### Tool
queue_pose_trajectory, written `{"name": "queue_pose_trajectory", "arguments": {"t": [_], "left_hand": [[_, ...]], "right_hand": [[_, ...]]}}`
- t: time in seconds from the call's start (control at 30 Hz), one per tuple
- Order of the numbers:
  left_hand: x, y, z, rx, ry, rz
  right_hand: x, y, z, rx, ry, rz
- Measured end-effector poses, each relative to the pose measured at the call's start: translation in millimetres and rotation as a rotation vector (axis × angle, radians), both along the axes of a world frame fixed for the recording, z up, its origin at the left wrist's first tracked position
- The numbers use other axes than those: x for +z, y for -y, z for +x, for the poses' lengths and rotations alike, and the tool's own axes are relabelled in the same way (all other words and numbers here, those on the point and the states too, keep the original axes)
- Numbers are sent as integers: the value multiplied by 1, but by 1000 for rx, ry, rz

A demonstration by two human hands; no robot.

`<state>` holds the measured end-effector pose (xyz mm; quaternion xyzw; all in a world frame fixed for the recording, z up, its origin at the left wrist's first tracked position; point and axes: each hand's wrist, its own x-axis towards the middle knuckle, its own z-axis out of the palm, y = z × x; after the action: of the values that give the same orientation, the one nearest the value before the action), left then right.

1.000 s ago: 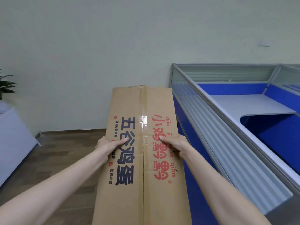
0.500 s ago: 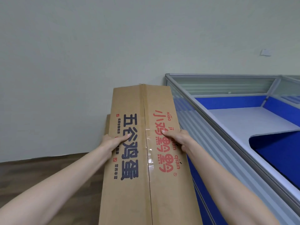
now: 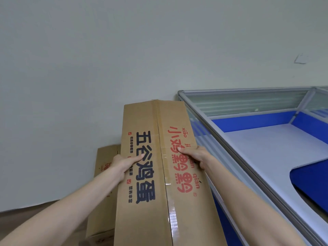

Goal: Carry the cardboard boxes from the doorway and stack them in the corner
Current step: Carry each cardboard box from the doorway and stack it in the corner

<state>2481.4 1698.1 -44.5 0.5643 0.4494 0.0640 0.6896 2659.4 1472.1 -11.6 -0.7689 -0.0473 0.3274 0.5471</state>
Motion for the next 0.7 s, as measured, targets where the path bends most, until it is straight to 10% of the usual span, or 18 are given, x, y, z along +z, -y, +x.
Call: {"name": "queue_pose_trajectory", "arguments": {"t": [0.7], "left_hand": [[-29, -113, 220, 77, -138, -33]], "right_hand": [[-43, -146, 235, 28, -86, -153]]}}
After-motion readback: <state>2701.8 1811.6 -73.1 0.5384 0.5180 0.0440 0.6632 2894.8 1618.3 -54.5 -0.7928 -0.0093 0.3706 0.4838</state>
